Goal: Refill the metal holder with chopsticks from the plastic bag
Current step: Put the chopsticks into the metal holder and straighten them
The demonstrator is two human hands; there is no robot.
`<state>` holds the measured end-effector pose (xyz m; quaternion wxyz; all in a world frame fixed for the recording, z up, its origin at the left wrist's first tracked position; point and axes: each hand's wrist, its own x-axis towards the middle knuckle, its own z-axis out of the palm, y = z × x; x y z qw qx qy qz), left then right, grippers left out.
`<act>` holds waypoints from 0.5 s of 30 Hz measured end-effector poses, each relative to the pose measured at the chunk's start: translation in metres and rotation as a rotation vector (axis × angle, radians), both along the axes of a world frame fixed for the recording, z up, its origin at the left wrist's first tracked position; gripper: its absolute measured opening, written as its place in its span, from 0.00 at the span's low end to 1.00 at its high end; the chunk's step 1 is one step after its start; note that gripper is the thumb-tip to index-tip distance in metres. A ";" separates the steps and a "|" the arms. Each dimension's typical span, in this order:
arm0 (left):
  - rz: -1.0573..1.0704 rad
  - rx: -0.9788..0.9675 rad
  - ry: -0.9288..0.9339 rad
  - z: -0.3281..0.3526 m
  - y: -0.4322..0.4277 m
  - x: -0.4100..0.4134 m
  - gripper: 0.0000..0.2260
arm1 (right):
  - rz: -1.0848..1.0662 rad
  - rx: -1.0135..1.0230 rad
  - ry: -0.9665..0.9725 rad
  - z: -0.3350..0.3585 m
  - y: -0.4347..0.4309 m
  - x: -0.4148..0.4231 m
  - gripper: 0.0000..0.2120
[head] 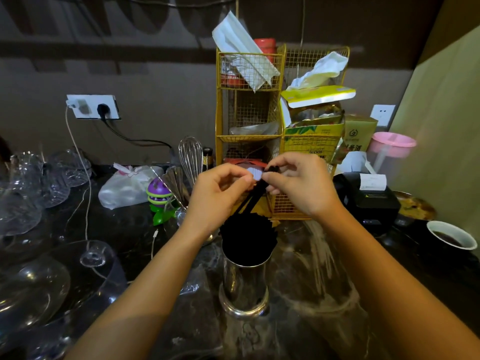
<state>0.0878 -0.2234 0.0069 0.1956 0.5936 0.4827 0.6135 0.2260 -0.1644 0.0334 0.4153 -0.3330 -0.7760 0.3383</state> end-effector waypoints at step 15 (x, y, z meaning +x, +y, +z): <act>-0.295 -0.075 -0.700 -0.008 0.010 0.004 0.22 | 0.033 -0.585 0.810 -0.016 -0.007 0.013 0.07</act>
